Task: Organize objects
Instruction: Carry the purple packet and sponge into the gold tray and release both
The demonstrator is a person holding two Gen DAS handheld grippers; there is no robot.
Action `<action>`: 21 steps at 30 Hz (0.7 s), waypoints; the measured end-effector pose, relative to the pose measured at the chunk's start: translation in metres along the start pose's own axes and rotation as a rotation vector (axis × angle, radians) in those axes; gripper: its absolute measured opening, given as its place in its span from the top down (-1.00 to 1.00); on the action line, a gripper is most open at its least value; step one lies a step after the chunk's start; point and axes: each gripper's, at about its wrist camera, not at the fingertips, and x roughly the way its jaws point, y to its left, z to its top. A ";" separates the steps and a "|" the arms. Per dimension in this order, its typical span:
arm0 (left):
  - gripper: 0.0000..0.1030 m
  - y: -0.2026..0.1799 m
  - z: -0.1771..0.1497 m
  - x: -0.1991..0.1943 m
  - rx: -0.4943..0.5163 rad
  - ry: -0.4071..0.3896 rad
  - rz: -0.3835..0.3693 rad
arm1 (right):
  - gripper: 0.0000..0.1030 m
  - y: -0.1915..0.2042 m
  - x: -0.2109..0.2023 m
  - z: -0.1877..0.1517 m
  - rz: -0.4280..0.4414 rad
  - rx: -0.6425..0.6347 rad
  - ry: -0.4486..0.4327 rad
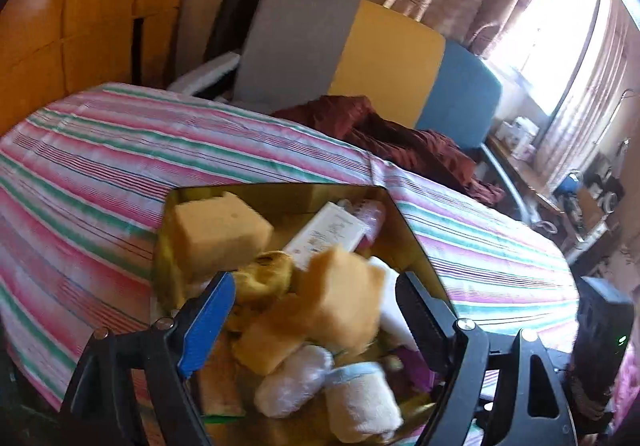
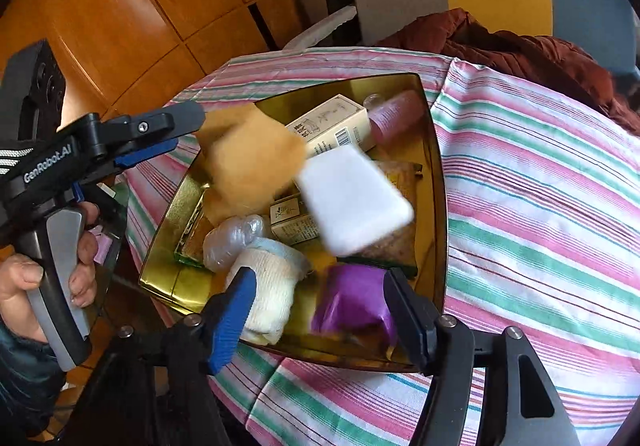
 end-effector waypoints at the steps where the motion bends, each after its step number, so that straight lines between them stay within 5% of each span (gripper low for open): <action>1: -0.61 0.000 -0.002 -0.004 0.012 -0.014 0.025 | -0.31 0.001 -0.002 0.000 -0.006 0.000 -0.009; 13: -0.61 -0.009 -0.039 -0.055 0.073 -0.139 0.274 | -0.80 0.038 -0.012 0.000 -0.145 -0.069 -0.133; 21: -0.62 -0.007 -0.049 -0.075 -0.029 -0.126 0.316 | -0.81 0.049 -0.007 -0.011 -0.130 -0.072 -0.118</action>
